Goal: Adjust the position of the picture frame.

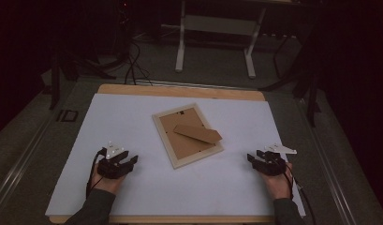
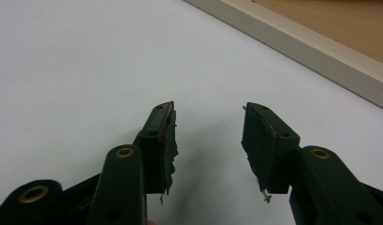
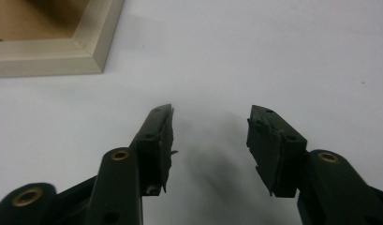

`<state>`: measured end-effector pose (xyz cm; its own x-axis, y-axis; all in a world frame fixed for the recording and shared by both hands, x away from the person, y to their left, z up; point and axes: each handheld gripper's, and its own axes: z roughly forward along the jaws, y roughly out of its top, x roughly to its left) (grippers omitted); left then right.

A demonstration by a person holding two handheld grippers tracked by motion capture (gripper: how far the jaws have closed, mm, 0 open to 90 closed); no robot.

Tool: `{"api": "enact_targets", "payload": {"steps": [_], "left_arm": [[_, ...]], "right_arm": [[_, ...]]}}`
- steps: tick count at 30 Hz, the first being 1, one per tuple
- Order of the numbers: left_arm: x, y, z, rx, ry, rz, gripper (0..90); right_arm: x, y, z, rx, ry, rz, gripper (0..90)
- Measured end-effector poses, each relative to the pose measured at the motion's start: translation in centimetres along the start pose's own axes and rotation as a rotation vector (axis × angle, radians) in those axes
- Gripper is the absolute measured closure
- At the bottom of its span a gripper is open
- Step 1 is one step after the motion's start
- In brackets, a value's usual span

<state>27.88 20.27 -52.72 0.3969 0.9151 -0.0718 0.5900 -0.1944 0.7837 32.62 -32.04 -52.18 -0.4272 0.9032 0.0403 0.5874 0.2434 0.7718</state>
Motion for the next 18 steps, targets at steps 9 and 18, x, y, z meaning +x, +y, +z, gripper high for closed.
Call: {"api": "enact_targets", "payload": {"steps": [9,18], "left_arm": [[-0.03,0.22,-0.56,-0.018,-0.004,-0.004,54.4],[-0.33,0.72,-1.03,-0.037,-0.025,0.014,52.5]], "right_arm": [[-0.08,0.18,-0.24,0.001,-0.003,0.002,45.6],[0.13,0.97,-0.78,-0.004,-0.001,-0.012,47.4]]}}
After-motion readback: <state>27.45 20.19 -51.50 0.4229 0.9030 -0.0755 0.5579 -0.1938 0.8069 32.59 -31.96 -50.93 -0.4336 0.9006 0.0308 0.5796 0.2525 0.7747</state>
